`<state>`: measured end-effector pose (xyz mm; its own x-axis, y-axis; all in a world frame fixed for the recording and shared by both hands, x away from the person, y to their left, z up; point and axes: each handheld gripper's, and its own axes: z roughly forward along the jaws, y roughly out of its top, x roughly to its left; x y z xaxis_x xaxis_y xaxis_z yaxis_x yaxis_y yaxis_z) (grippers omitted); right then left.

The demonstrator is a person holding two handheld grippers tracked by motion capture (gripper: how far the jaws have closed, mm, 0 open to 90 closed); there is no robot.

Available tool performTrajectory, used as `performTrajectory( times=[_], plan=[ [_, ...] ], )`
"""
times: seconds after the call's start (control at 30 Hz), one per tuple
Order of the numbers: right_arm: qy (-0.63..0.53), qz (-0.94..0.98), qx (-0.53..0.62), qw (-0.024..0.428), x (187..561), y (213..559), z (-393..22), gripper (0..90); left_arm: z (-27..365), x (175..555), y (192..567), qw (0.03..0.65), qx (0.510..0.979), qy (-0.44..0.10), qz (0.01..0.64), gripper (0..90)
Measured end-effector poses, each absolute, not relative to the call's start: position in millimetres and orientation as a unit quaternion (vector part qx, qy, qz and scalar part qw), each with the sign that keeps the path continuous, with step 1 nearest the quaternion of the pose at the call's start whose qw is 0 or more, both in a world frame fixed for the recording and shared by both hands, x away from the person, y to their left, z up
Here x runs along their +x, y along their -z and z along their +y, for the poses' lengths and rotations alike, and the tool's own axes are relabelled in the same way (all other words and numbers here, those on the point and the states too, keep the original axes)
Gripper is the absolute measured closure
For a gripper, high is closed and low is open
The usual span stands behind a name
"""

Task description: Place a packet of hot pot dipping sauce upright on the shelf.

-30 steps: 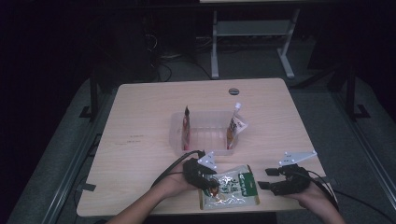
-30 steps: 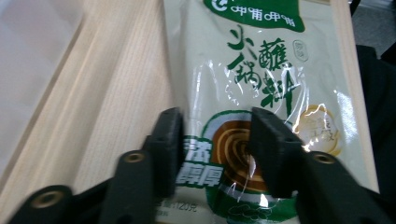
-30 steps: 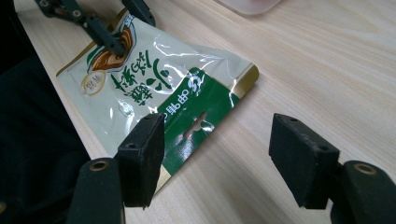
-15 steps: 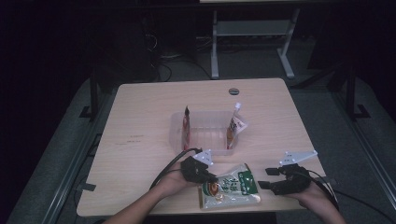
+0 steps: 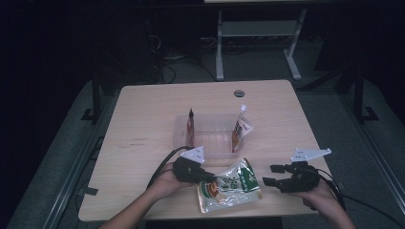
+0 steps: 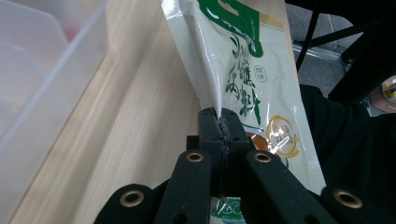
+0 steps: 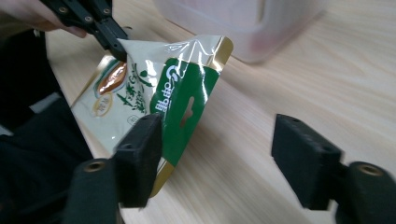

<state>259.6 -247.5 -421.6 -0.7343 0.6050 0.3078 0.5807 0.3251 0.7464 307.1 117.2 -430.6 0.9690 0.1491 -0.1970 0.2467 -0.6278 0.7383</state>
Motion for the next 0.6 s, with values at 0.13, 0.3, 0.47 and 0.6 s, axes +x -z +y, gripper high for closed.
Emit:
performTrajectory(
  times=[0.13,0.3,0.47,0.6],
  plan=[
    [-0.465,0.811,0.355,-0.001,267.7,413.6,-240.5,33.1,133.5,304.0,421.6,0.433,0.892,0.052,0.116,90.0],
    [-0.475,0.811,0.342,-0.010,280.9,405.8,-225.6,26.1,144.9,301.8,413.9,0.440,0.890,0.034,0.119,90.0],
    [-0.481,0.817,0.315,-0.038,294.6,402.1,-206.3,26.2,155.5,299.9,409.6,0.447,0.885,0.029,0.126,90.0],
    [-0.484,0.820,0.299,-0.057,303.5,401.3,-185.6,28.3,163.2,299.1,407.4,0.452,0.882,0.028,0.129,90.0]
  ],
)
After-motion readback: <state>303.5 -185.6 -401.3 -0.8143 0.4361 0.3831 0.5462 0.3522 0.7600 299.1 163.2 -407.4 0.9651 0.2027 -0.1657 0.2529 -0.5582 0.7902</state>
